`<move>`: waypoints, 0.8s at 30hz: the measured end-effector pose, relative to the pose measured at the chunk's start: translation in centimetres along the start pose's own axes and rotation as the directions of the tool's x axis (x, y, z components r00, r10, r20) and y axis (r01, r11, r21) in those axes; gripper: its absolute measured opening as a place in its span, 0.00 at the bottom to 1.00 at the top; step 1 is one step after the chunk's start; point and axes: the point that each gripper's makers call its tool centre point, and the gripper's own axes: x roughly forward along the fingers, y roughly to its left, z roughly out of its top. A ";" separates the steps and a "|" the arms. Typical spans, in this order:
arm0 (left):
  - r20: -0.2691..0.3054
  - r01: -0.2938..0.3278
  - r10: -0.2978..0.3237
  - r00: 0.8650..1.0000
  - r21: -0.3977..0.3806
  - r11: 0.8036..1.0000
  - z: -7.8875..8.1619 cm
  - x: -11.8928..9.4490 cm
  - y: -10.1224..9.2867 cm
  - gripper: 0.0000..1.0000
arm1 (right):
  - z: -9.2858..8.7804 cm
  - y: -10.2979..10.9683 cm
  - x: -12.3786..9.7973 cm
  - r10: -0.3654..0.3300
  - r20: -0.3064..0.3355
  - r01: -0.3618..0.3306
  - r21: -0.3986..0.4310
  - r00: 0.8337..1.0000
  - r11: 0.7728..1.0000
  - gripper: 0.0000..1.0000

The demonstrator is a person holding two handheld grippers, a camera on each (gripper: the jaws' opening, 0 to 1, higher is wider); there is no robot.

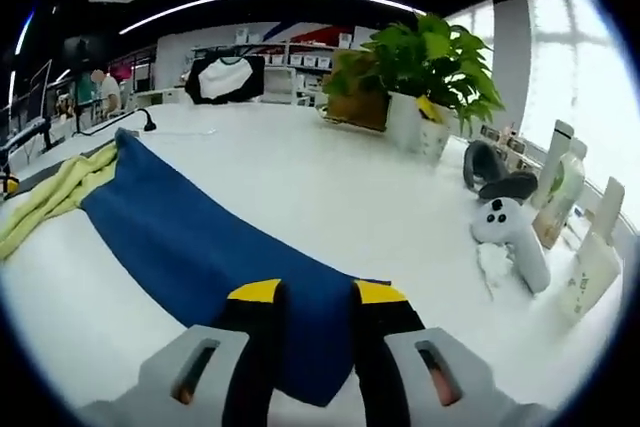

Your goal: Fold the garment on the visible template until the final outline fits inside the template.

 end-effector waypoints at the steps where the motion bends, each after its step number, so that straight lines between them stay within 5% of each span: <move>1: -0.001 -0.030 0.030 1.000 0.050 0.998 0.0 -0.1 0.7 0.14 | 0.0 0.1 0.0 0.005 0.002 -0.005 0.009 1.000 1.000 0.23; 5: 0.003 -0.044 0.044 0.999 0.086 0.995 0.1 0.2 0.6 0.03 | 0.0 0.6 0.1 0.040 0.018 -0.041 0.087 0.999 0.995 0.17; 12: -0.008 -0.042 0.043 0.999 0.091 0.995 0.3 0.1 0.7 0.01 | 0.3 1.2 0.2 0.002 0.009 -0.002 0.001 1.000 1.000 0.00; 24: -0.031 -0.103 0.108 0.994 0.128 0.986 1.1 1.1 2.3 0.00 | 0.8 0.5 0.8 -0.020 0.012 0.020 0.000 1.000 1.000 0.00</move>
